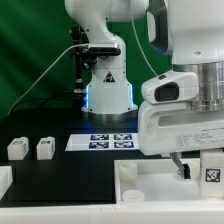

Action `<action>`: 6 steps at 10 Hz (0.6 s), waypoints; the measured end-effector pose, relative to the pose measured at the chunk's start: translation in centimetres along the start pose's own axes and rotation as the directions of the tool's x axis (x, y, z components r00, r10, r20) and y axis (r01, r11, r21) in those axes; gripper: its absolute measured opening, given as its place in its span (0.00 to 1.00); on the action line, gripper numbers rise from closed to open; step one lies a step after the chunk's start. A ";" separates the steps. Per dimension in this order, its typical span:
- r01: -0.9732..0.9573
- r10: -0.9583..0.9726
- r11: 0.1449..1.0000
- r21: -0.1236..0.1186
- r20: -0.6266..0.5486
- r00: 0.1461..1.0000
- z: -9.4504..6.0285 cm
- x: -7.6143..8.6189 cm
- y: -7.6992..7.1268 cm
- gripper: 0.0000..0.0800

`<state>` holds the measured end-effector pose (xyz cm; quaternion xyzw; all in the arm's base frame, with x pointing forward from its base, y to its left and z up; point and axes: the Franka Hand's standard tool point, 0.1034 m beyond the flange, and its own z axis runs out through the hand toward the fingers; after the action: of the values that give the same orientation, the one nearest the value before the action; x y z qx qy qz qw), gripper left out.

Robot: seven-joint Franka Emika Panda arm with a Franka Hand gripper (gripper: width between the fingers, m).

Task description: Assemble one leg

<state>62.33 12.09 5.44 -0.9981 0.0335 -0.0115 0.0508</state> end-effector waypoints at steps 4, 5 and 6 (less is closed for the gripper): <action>-0.359 0.359 0.933 0.012 0.009 0.933 0.1 -0.1 -0.1 0.37; -0.418 0.418 0.908 0.013 0.011 0.908 0.1 -0.1 -0.2 0.37; -0.528 0.528 0.849 0.019 0.017 0.849 0.1 -0.1 -0.2 0.37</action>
Offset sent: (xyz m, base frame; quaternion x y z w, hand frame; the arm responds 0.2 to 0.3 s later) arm 0.0000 0.0000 0.0000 0.0000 0.0000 0.2667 0.9638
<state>62.24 12.35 5.33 -0.9499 0.3059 0.0081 0.0634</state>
